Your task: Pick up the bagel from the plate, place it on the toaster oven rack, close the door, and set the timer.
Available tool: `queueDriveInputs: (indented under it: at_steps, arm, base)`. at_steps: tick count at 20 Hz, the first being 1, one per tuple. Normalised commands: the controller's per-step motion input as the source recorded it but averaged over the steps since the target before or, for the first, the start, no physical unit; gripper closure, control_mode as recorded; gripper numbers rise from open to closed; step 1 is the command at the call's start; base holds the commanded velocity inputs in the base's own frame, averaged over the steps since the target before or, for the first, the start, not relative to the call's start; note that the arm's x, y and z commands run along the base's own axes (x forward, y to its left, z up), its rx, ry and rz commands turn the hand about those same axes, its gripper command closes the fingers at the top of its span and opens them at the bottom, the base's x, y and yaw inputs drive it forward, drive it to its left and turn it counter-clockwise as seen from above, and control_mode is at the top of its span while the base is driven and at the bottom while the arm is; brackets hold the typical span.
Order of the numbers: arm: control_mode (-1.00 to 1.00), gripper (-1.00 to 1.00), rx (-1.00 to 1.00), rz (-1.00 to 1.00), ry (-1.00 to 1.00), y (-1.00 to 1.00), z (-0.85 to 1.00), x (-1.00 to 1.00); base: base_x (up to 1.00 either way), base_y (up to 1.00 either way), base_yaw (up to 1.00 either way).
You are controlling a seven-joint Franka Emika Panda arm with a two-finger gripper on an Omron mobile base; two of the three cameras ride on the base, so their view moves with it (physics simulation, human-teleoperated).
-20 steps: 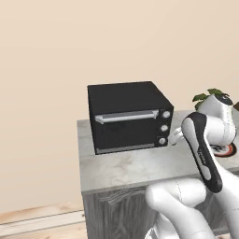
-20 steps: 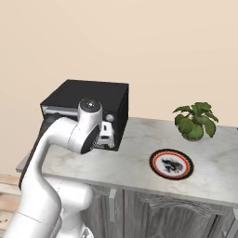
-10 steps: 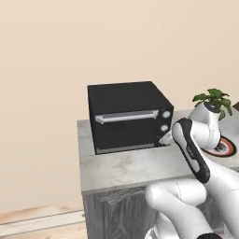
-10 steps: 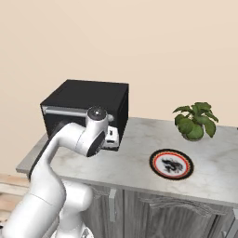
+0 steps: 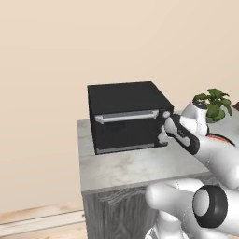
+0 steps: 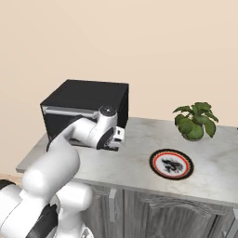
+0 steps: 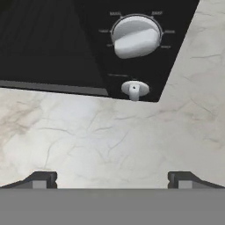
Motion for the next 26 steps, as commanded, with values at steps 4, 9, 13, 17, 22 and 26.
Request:
queueDriveInputs:
  at_steps: [4, 9, 13, 17, 22, 26]
  arm:
    - [-1.0, -1.0, 0.0, 0.0, 0.0, -0.25, -0.34, 0.05]
    - [-1.0, -1.0, 0.01, 0.0, -0.03, -0.05, -0.22, 0.0]
    - [-1.0, -1.0, 0.02, 0.0, -0.02, 0.0, -0.09, 0.0]
    - [-1.0, -1.0, 0.06, 0.0, -0.02, 0.0, 0.0, 0.0]
    - [-1.0, -1.0, 0.08, 0.0, 0.0, 0.0, -0.02, 0.05]
    - [-1.0, -1.0, 0.08, 0.0, 0.0, 0.0, -0.1, 0.14]
  base:
    - [0.0, 0.0, 0.0]
    - [0.0, 0.0, 0.0]
    - [0.0, 0.0, 0.0]
    - [0.0, 0.0, 0.0]
    - [0.0, 0.0, 0.0]
    - [0.0, 0.0, 0.0]
